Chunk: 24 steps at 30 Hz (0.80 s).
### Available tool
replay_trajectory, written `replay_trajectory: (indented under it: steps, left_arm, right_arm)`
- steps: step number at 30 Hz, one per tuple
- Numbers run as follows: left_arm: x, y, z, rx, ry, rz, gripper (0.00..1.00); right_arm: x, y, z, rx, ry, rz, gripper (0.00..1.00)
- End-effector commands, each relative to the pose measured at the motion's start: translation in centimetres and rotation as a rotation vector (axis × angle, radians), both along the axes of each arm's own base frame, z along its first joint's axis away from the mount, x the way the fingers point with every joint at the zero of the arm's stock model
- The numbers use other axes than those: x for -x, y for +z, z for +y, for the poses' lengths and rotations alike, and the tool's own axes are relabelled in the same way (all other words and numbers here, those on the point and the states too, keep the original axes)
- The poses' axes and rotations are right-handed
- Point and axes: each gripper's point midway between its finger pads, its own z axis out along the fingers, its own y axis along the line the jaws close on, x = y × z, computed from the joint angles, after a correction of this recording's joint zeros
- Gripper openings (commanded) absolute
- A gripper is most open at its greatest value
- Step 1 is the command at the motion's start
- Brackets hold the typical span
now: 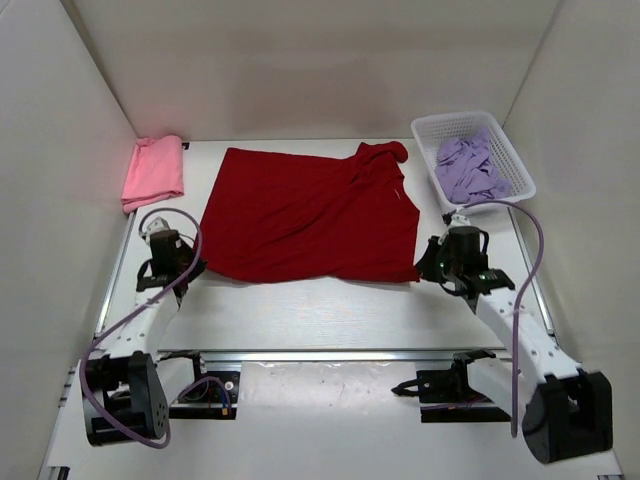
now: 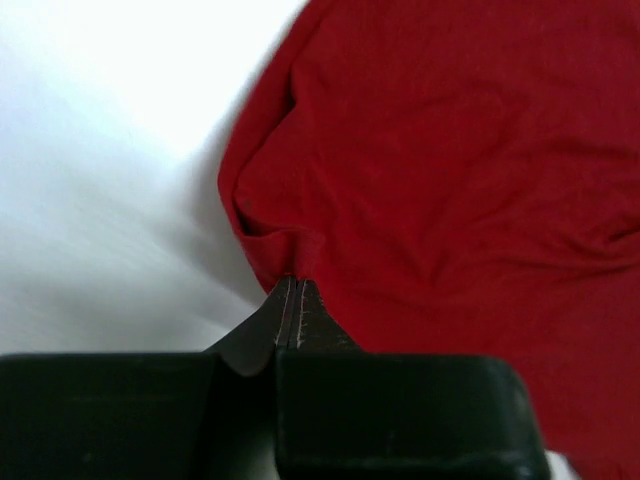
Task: Fold and stack the t-shirts
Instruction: Flatten out the tshirt, then fold the flattened tshirt in 1/3 of the way
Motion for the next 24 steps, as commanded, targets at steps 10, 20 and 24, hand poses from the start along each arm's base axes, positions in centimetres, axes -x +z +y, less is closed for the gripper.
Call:
replay_trajectory:
  steps: [10,20,24]
  left_arm:
    - [3.6,2.0,-1.4,0.031,-0.076,-0.068,0.0]
    - [0.8,4.7,-1.6,0.08,-0.081,-0.116,0.0]
    - [-1.6,5.0,-2.6,0.13,-0.073,-0.155,0.0]
  right_arm:
    - [9.5,3.1,3.6,-0.205,0.045,0.012,0.0]
    - [7.4,4.2,0.7,-0.145,-0.024,-0.043,0.0]
    - [3.0,4.1,-1.0,-0.207,-0.063,-0.076,0.0]
